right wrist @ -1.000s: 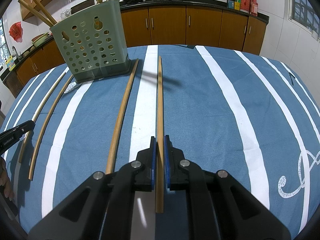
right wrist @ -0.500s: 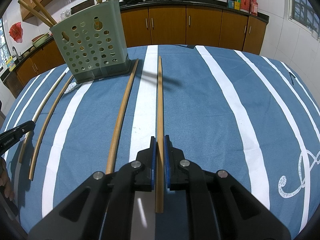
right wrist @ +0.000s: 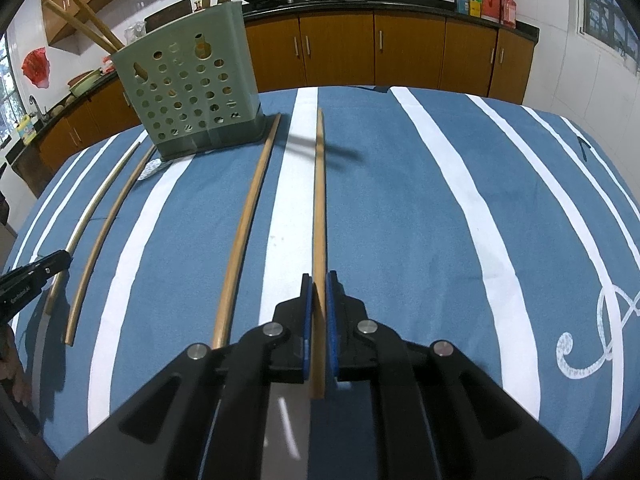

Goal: Organize utensils
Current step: 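Grasp a chopstick with the left tool while the right tool grasps another, then raise both chopsticks upright and insert them into the green holder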

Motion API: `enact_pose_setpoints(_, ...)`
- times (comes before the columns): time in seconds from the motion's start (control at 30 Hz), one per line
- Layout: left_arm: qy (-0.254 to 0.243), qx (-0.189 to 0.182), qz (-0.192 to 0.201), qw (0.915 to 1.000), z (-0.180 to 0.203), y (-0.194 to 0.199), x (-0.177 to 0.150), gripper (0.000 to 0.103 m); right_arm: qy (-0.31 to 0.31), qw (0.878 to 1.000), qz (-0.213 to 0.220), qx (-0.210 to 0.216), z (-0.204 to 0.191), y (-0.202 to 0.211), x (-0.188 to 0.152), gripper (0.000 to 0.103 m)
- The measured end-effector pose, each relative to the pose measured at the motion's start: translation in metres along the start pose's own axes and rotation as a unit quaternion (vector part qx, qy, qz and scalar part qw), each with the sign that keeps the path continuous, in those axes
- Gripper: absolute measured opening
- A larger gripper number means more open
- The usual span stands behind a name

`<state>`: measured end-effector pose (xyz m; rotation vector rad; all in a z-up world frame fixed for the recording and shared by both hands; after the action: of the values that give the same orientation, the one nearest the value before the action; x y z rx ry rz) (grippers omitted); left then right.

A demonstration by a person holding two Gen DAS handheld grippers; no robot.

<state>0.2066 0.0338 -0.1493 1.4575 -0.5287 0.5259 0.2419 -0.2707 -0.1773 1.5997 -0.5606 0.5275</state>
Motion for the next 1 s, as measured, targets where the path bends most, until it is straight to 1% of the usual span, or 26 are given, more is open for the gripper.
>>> enact_pose_setpoints(0.07, -0.005, 0.0, -0.002, 1.0, -0.001, 0.0, 0.0, 0.008, -0.002, 1.0, 0.009, -0.001, 0.001, 0.006, 0.003, 0.008)
enact_pose_setpoints(0.13, -0.003, -0.005, 0.002, 1.0, -0.002, 0.006, 0.002, 0.007, -0.002, 1.0, 0.031, 0.001, 0.002, 0.02, 0.01, 0.008)
enact_pose_setpoints(0.3, 0.003, -0.016, 0.055, 0.9984, -0.004, 0.044, 0.023, 0.007, -0.007, 0.996, 0.086, 0.0, 0.008, 0.055, 0.034, 0.008)
enact_pose_setpoints(0.33, 0.004, -0.018, 0.066, 0.9977, -0.004, 0.052, 0.028, 0.007, -0.01, 0.995, 0.104, 0.0, 0.009, 0.065, 0.041, 0.008)
enact_pose_setpoints(0.4, 0.01, -0.026, 0.093, 0.9953, -0.005, 0.072, 0.043, 0.007, -0.014, 0.992, 0.126, 0.001, 0.01, 0.078, 0.051, 0.008)
enact_pose_setpoints(0.53, 0.023, -0.042, 0.135, 0.9897, -0.008, 0.102, 0.072, 0.007, -0.02, 0.984, 0.176, 0.005, 0.013, 0.107, 0.072, 0.008)
enact_pose_setpoints(0.67, 0.032, -0.055, 0.152, 0.9864, -0.011, 0.114, 0.096, 0.007, -0.018, 0.978, 0.21, 0.009, 0.011, 0.126, 0.09, 0.008)
enact_pose_setpoints(0.8, 0.04, -0.067, 0.166, 0.9831, -0.013, 0.128, 0.117, 0.007, -0.023, 0.971, 0.236, 0.033, 0.009, 0.148, 0.112, 0.008)
enact_pose_setpoints(0.9, 0.032, -0.072, 0.181, 0.9803, -0.009, 0.144, 0.128, 0.007, -0.028, 0.967, 0.247, 0.055, 0.007, 0.165, 0.125, 0.008)
enact_pose_setpoints(1.0, 0.02, -0.079, 0.194, 0.9777, -0.001, 0.157, 0.134, 0.007, -0.035, 0.961, 0.258, 0.096, 0.004, 0.186, 0.138, 0.008)
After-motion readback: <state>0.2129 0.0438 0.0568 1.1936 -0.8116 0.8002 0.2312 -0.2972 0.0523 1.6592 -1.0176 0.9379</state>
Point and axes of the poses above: each gripper's, at about its wrist camera, not at the fingertips, and y roughly against the way its jaws point, z to its right, x to its top, the point moved 6 cm from there along -y, roughly the way its jaws point, and after that the axes turned 1 degree about -z, right-handed, at the moved point
